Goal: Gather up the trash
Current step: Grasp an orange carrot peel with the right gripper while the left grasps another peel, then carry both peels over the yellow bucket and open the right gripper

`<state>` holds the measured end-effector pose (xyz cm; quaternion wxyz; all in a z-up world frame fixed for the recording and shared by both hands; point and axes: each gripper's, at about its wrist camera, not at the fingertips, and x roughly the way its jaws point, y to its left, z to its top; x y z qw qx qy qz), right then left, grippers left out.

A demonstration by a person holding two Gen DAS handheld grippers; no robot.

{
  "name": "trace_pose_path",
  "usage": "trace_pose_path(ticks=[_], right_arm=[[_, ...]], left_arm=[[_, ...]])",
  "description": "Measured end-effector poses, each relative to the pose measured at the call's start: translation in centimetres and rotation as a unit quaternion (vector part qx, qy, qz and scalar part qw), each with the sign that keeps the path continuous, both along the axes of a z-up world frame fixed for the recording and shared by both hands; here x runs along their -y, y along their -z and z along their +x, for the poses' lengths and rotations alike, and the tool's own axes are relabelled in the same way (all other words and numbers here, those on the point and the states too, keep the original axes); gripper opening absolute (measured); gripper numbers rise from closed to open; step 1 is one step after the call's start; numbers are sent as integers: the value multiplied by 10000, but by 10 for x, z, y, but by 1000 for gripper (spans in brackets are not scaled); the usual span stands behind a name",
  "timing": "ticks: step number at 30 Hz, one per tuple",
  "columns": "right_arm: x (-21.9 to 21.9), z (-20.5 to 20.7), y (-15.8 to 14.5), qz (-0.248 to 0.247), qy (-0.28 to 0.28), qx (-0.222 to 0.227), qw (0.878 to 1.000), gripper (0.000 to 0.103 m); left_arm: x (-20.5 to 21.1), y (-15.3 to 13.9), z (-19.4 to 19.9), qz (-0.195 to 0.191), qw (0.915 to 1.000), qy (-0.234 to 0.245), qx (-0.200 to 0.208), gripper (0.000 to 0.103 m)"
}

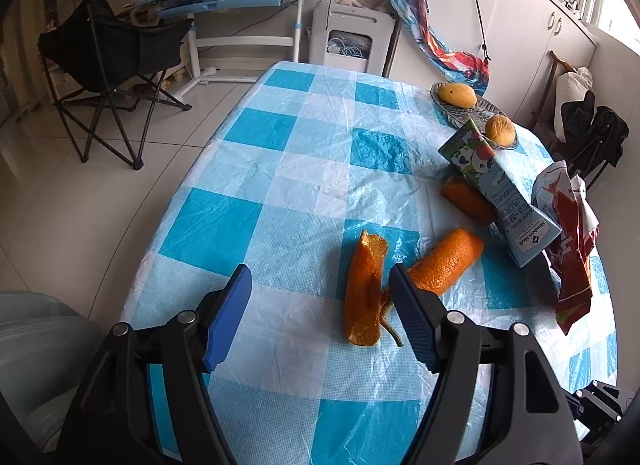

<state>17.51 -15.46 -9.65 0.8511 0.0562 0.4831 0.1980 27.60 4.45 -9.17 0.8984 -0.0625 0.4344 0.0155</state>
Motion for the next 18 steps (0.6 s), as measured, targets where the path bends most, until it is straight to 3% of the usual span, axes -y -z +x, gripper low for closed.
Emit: trace_pose_path(ticks=[5,9,18], right_arm=[[-4,4,2,-92,-50,116,9999,19],[-4,4,2,-71,-36,140,9999,19],[2,-8,1,199,21,6,9998,18]], left_arm=[[5,0,3,76,9997,208,49,40],[9,1,-2,-76,9987,510,-41,17],[1,-4,-39,-326,9974,641,-32,14]])
